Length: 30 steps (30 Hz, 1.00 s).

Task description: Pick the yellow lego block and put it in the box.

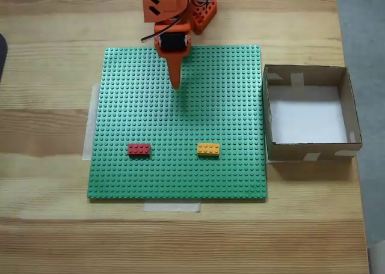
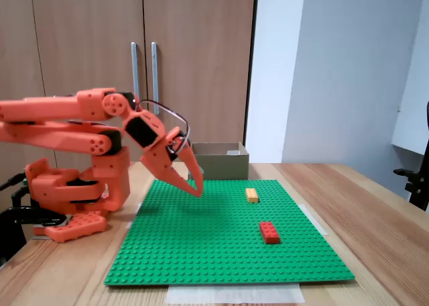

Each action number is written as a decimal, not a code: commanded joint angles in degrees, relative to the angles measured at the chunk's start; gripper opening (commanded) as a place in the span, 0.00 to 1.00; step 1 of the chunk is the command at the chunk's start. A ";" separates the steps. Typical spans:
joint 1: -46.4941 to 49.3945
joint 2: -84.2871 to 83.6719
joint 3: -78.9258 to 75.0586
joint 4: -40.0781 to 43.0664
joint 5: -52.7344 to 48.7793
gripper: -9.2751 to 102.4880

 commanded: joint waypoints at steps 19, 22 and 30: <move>-9.49 -39.81 -46.67 20.48 9.58 0.26; -10.72 -45.00 -52.91 21.88 11.34 0.26; -14.06 -52.91 -62.40 21.71 15.73 0.25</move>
